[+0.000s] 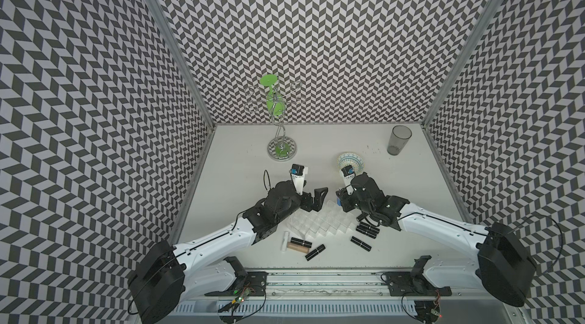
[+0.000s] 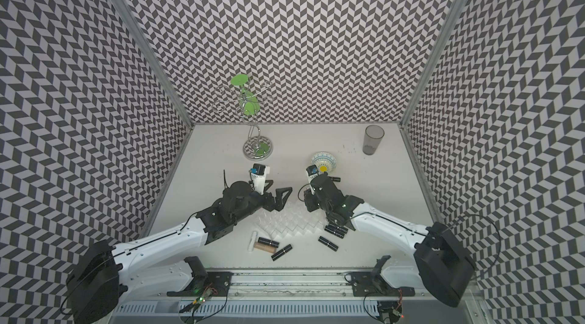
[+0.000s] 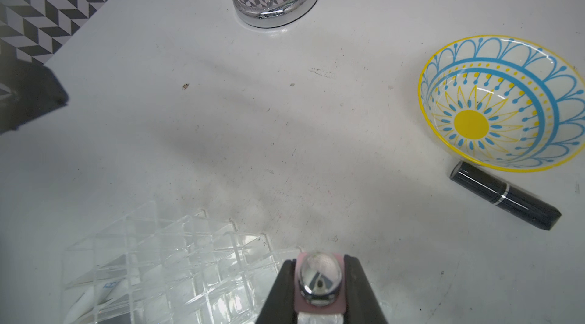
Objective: Arrange the lipsticks in the organizer
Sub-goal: Place the lipstick in the storage box.
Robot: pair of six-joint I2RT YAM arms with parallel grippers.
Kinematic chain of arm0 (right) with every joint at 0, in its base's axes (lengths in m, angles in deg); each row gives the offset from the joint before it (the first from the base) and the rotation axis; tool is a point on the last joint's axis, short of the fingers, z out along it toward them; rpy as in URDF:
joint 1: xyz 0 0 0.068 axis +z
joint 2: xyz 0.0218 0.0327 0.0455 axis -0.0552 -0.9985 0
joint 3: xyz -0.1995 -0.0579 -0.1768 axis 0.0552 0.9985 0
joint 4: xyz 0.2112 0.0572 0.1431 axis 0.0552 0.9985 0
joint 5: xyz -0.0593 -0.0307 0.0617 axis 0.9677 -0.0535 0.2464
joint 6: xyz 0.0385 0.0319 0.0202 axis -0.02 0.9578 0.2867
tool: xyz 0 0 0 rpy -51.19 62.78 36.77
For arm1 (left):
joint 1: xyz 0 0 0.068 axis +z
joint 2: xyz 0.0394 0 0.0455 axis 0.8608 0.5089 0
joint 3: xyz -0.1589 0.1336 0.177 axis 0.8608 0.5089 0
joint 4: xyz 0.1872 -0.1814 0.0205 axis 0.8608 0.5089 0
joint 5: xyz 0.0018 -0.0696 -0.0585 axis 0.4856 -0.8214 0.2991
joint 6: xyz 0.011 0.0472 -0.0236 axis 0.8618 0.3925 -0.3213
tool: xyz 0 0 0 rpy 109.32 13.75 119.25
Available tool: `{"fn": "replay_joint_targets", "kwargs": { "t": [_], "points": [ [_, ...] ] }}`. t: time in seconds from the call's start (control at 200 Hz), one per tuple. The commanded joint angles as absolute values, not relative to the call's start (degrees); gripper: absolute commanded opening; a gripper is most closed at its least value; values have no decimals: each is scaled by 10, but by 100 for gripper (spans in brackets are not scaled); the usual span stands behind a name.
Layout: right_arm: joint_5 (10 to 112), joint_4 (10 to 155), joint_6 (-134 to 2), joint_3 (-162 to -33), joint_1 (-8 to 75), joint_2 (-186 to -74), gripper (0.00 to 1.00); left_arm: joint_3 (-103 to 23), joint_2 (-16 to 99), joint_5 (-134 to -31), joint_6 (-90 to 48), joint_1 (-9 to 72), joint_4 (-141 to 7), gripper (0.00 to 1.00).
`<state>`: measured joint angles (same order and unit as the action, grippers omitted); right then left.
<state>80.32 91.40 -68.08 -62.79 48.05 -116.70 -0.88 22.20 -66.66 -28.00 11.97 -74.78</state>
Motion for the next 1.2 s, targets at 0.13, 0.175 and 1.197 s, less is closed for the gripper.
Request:
{"fn": "replay_joint_targets", "kwargs": {
  "t": [0.13,0.175,1.197],
  "points": [
    [840,945,-683,-635,494,-1177,2,-9,206,-666,-278,121,-755,100],
    [841,946,-683,-635,495,-1172,3,-9,207,-666,-278,121,-755,100],
    [855,894,-660,-563,505,-1176,23,-10,228,-658,-279,121,-761,100]
  ]
}}
